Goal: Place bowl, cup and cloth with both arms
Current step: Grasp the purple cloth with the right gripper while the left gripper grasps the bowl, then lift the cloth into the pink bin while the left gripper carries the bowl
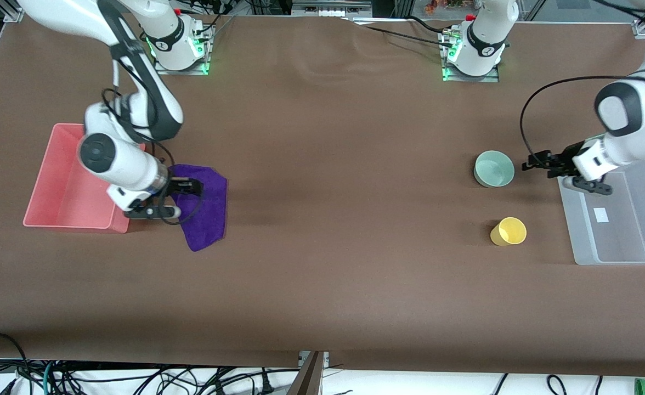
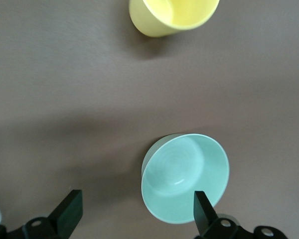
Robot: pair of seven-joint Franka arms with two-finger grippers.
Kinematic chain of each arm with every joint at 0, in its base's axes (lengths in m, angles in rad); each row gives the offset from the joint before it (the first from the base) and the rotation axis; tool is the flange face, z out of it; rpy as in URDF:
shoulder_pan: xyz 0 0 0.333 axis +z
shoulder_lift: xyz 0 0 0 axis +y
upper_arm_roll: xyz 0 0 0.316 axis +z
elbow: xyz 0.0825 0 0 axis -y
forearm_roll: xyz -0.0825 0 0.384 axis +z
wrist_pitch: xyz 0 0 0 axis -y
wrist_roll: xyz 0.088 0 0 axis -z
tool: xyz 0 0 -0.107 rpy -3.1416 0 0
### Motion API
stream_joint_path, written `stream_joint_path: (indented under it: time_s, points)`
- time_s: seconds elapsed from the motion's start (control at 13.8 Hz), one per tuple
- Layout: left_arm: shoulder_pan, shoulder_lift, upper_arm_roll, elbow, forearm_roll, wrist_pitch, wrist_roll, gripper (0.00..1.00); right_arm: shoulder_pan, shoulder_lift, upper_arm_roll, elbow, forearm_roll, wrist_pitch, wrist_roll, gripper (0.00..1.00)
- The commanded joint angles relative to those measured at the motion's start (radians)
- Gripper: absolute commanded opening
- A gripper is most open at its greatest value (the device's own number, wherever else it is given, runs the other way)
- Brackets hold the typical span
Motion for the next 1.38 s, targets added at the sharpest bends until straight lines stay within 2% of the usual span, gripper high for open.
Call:
stream_joint_path:
  time_s: [0.0, 0.07, 0.22, 0.36, 0.43, 0.51, 0.58, 0.65, 0.72, 0.87, 1.01, 1.16, 1.3]
  points:
    - [0.004, 0.086, -0.01, -0.001, -0.027, 0.075, 0.118, 0.87, 0.011, 0.038, 0.004, -0.028, -0.02, 0.091, 0.005, 1.0]
    - [0.004, 0.102, -0.01, -0.001, -0.027, 0.083, 0.124, 0.78, 0.022, 0.06, 0.004, -0.028, -0.054, 0.117, 0.005, 1.0]
    - [-0.002, 0.129, -0.01, 0.002, -0.028, 0.092, 0.115, 0.33, 0.029, 0.101, 0.002, -0.03, -0.115, 0.17, 0.008, 1.0]
    - [0.0, 0.141, -0.01, 0.002, -0.027, 0.097, 0.123, 0.08, 0.031, 0.127, 0.002, -0.039, -0.115, 0.209, 0.008, 1.0]
    - [-0.005, 0.143, -0.01, 0.002, -0.023, 0.097, 0.123, 0.0, 0.029, 0.132, 0.002, -0.046, -0.117, 0.221, 0.008, 0.8]
    - [-0.005, 0.144, -0.01, 0.002, -0.019, 0.094, 0.126, 0.0, 0.029, 0.133, 0.002, -0.051, -0.117, 0.22, 0.008, 0.53]
    - [-0.003, 0.138, -0.01, 0.009, -0.017, 0.081, 0.126, 0.0, 0.029, 0.137, 0.002, -0.051, -0.117, 0.217, 0.008, 0.31]
    - [0.0, 0.133, -0.008, 0.019, -0.016, 0.054, 0.127, 0.0, 0.029, 0.138, 0.002, -0.051, -0.117, 0.215, 0.005, 0.12]
    - [0.004, 0.12, -0.005, 0.041, -0.014, 0.014, 0.127, 0.0, 0.029, 0.138, 0.002, -0.051, -0.117, 0.214, 0.004, 0.0]
    - [0.02, 0.071, 0.013, 0.097, -0.014, -0.104, 0.126, 0.0, 0.029, 0.134, 0.0, -0.046, -0.117, 0.209, -0.005, 0.0]
    - [0.059, 0.051, 0.018, 0.224, 0.015, -0.261, 0.124, 0.0, 0.025, 0.12, -0.001, -0.011, -0.117, 0.136, -0.01, 0.0]
    - [0.105, 0.06, 0.016, 0.413, 0.154, -0.426, 0.116, 0.0, 0.014, 0.078, -0.001, 0.047, -0.117, 0.01, -0.016, 0.0]
    - [0.125, 0.079, 0.018, 0.536, 0.261, -0.477, 0.126, 0.0, -0.006, 0.036, -0.003, 0.13, -0.117, -0.158, -0.04, 0.0]
